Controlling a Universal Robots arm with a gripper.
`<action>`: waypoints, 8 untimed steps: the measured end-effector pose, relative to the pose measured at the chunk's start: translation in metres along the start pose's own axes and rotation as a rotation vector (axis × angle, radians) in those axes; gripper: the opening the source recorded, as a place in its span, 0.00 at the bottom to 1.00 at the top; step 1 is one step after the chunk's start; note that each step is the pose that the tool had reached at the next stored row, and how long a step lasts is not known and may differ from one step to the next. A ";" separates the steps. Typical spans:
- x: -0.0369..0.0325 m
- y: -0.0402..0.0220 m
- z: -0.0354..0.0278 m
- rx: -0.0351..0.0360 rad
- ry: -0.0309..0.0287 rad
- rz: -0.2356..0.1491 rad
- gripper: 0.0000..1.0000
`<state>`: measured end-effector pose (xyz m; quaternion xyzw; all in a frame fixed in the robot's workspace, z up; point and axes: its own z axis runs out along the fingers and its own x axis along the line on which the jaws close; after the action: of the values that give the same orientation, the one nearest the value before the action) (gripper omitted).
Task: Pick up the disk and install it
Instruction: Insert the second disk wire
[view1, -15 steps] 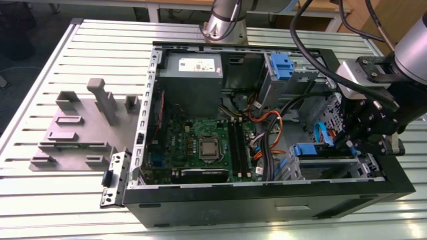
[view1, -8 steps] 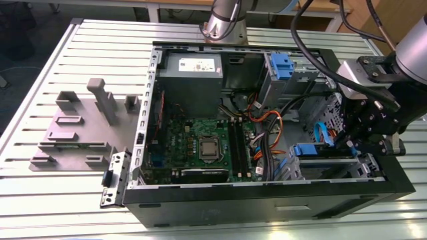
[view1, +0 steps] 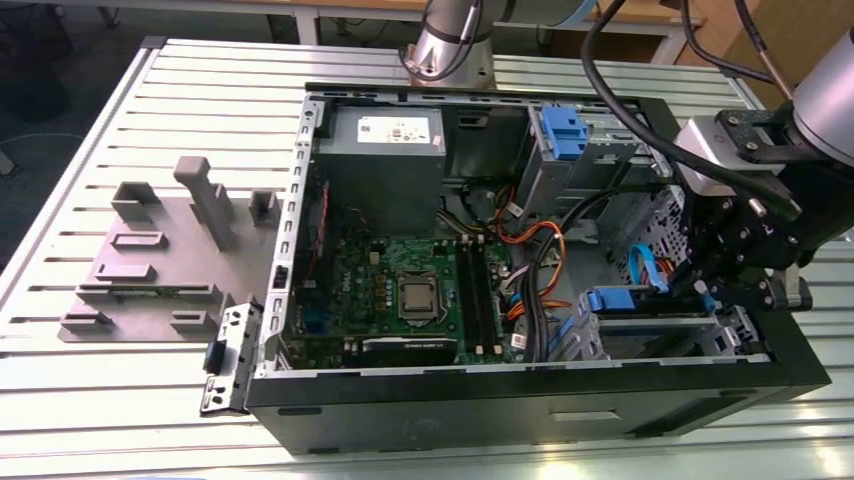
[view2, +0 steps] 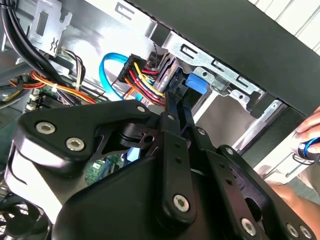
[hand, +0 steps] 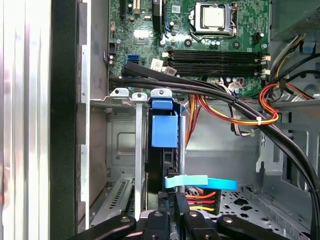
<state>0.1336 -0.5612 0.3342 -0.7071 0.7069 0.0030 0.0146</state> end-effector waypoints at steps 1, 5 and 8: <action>0.0000 0.0000 0.0000 0.0001 0.0000 0.003 0.17; -0.0002 0.0000 0.0004 0.0003 -0.0004 0.010 0.17; -0.0006 0.0001 0.0007 0.0003 -0.0007 0.010 0.17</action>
<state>0.1334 -0.5607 0.3335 -0.7034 0.7106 0.0032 0.0150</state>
